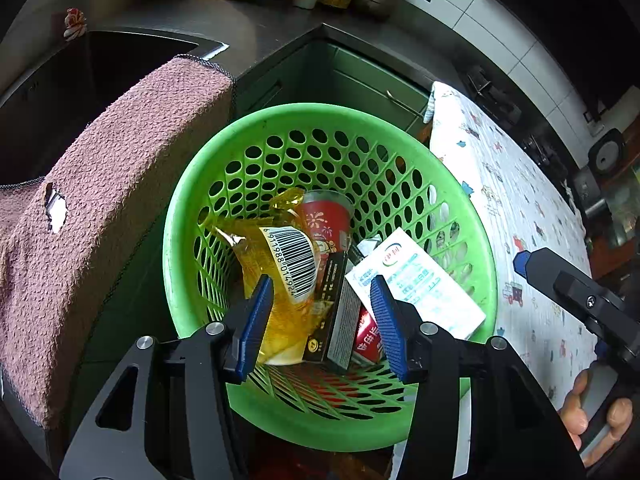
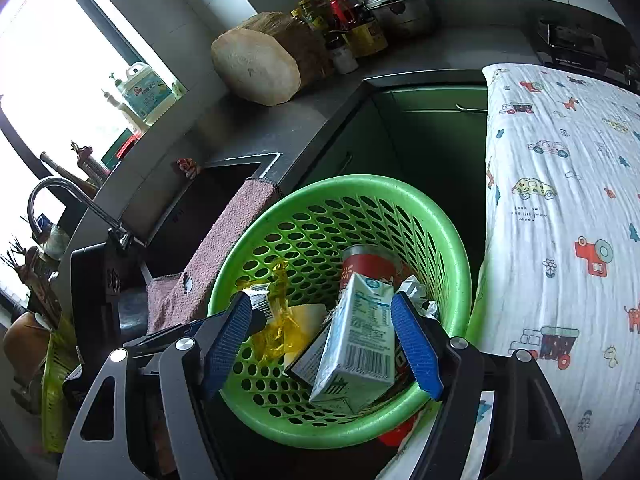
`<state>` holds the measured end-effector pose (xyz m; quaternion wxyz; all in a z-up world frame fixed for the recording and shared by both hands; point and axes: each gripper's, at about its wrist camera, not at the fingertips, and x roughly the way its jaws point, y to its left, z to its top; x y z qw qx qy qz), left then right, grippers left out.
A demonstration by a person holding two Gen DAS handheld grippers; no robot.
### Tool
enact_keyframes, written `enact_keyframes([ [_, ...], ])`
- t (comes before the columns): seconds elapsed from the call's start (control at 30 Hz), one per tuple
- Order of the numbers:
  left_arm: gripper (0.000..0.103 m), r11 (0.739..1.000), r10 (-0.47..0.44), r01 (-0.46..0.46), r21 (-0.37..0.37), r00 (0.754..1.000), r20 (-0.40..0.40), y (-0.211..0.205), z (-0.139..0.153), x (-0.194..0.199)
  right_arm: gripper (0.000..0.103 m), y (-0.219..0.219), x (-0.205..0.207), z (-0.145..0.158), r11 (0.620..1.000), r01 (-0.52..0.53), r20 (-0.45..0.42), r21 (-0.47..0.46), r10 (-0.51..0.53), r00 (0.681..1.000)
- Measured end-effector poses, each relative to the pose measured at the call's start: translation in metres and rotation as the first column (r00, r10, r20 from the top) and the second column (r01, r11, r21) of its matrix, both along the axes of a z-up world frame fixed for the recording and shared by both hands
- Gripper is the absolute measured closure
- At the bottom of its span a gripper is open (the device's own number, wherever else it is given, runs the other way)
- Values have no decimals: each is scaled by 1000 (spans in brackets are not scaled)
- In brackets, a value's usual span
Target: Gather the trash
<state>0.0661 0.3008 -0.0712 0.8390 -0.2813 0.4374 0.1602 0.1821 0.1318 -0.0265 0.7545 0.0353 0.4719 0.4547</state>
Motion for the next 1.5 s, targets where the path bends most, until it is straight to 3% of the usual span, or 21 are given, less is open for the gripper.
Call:
enact_keyframes([
  [0.2,40,1000,13,-13,4,1000,2,3,2,-3,30,-10,-3,3,1000,-11,32,-24,12,999],
  [0.53,22,999,10,-12,38,999,38,-9,19,-5,16,-59,-16,14,997,8,150,-74,3,989],
  [0.7,11,997,-22,18,69,998,59,-28,30,-2,11,-96,-18,16,994,69,190,-86,-52,980],
  [0.87,7,991,-78,69,116,994,72,-59,38,5,9,-138,-17,11,980,149,210,-131,-119,970],
  [1.27,5,934,-274,240,263,957,100,-159,59,24,8,-232,-26,11,920,354,331,-171,-284,900],
  [1.5,5,887,-365,308,345,924,113,-213,71,26,8,-276,-42,20,881,445,403,-163,-352,845],
])
